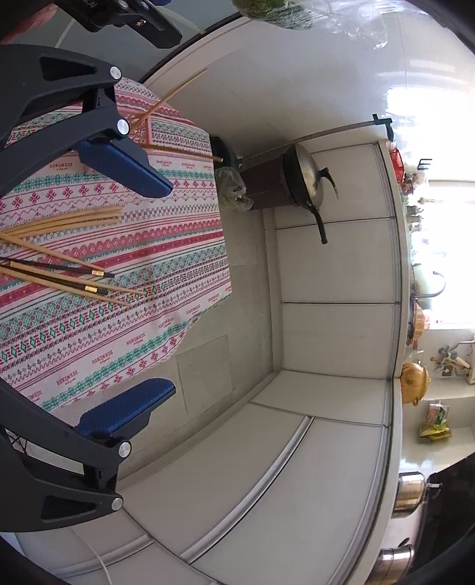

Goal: Organize utensils
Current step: 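Move both open tools back down to the chopstick pile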

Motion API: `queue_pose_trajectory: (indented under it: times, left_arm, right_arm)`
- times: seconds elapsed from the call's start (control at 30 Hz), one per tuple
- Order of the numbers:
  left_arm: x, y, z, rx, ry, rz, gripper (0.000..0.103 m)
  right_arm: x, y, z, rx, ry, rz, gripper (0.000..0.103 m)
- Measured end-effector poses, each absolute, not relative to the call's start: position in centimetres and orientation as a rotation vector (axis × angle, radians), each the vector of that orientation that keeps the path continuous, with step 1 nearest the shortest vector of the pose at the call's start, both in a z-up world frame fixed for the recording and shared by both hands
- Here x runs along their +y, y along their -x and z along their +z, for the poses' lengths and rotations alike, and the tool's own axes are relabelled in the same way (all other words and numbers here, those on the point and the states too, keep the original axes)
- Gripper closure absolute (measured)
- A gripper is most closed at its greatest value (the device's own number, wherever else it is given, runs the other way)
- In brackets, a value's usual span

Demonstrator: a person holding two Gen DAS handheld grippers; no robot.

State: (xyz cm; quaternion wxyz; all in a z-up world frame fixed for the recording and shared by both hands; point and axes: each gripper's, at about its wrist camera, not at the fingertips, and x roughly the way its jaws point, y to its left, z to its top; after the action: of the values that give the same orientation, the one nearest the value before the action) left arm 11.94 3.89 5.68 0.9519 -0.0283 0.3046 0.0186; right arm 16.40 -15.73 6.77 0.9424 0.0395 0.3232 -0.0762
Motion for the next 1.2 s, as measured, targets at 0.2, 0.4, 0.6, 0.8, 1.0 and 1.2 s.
queue_pose_trajectory:
  times: [0.2, 0.4, 0.6, 0.8, 1.0, 1.2]
  left_arm:
    - [-1.1, -14.5, -0.2, 0.891, -0.038, -0.079, 0.007]
    - [-4.3, -18.8, -7.7, 1.208, 0.018, -0.12, 0.007]
    - [-8.5, -21.1, -11.1, 1.28, -0.039, -0.173, 0.007]
    - [-10.4, -23.8, -13.4, 1.326, -0.133, -0.153, 0.007]
    - [-10.7, -26.0, -14.7, 1.331, -0.183, -0.117, 0.016]
    - [-10.4, -27.5, -15.7, 1.344, -0.203, -0.087, 0.034]
  right_arm:
    - [-22.3, -15.6, 4.0, 0.78, -0.229, -0.184, 0.007]
    - [-27.9, -15.8, 1.9, 0.851, -0.367, -0.205, 0.007]
    - [-31.8, -16.6, 0.1, 0.916, -0.527, -0.2, 0.007]
    - [-34.4, -17.4, -1.1, 0.953, -0.685, -0.174, 0.007]
    - [-35.6, -18.1, -2.6, 0.989, -0.781, -0.172, 0.007]
    - [-35.5, -18.7, -3.7, 1.02, -0.776, -0.164, 0.007]
